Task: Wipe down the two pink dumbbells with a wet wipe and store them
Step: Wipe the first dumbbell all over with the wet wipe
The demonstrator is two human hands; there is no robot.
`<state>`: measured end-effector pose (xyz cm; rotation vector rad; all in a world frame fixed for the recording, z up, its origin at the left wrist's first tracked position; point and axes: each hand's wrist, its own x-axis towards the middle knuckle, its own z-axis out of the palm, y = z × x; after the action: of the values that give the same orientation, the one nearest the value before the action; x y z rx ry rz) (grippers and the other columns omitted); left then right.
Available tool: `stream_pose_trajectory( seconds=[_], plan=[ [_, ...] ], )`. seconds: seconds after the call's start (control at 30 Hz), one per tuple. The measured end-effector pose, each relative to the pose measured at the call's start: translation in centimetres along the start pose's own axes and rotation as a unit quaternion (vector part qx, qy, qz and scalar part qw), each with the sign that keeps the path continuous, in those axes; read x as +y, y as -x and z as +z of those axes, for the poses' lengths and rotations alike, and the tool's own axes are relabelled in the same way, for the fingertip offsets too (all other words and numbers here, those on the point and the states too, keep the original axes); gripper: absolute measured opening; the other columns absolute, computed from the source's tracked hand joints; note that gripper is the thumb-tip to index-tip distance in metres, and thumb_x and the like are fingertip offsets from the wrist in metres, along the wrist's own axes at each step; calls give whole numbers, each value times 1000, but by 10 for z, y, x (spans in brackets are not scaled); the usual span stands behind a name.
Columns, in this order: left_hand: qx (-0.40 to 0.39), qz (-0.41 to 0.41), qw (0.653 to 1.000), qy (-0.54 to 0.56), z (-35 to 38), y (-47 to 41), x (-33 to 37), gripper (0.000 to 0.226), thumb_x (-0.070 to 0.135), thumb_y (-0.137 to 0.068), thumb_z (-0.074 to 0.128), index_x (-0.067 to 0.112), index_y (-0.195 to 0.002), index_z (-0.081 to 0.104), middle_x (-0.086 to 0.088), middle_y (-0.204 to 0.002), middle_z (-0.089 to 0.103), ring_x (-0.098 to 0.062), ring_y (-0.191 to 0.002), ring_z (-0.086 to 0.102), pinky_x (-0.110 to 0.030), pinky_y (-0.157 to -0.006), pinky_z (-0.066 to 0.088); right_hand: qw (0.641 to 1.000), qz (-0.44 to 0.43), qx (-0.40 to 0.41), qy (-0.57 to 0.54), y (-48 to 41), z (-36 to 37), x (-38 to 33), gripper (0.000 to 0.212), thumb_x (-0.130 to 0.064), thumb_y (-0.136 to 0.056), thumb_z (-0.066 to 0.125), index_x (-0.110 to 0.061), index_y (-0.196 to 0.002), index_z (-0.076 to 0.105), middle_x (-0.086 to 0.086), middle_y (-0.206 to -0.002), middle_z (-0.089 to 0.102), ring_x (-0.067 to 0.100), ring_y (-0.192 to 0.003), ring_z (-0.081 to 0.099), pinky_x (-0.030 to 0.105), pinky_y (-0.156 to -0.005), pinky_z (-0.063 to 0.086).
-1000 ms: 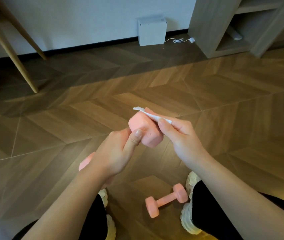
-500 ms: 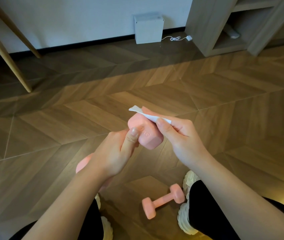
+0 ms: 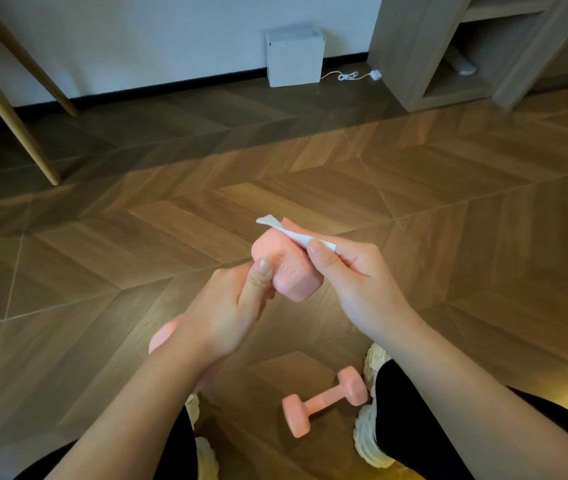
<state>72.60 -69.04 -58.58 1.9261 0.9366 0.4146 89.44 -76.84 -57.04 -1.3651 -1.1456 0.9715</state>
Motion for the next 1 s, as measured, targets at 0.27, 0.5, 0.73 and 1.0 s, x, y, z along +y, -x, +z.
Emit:
stream_pose_trajectory(
  seconds=[0.27,0.5,0.73,1.0],
  plan=[
    [16,-11,997,69,-4,1,-1,70,89,-83,16,35,-54,48,12,-46,41,-7,-49,37,-32,-54,29,1000,17,9,-16,-4,5,1,31,-20,-104,45,-15,-126,67,-7,-132,64,4,-130,52,36,-110,42],
    [26,-25,991,126,-5,2,4,72,94,-77,22,31,-51,46,10,-46,37,-8,-50,36,-21,-50,30,1000,12,12,-11,1,3,1,39,-29,-101,44,-12,-131,63,-8,-133,63,2,-130,50,36,-108,45],
    [31,-48,980,192,6,5,3,92,94,-78,25,4,-63,39,2,-51,32,-16,-52,30,-33,-51,23,1000,-7,11,10,4,0,1,38,-28,-101,44,-14,-130,63,-8,-132,63,2,-130,51,24,-103,43],
    [31,-51,975,214,2,0,5,110,97,-74,23,-12,-74,39,-17,-57,31,-18,-51,31,-39,-48,22,999,-28,33,31,7,1,-2,38,-37,-100,44,-18,-123,67,-26,-113,66,9,-109,64,28,-81,53]
  ],
)
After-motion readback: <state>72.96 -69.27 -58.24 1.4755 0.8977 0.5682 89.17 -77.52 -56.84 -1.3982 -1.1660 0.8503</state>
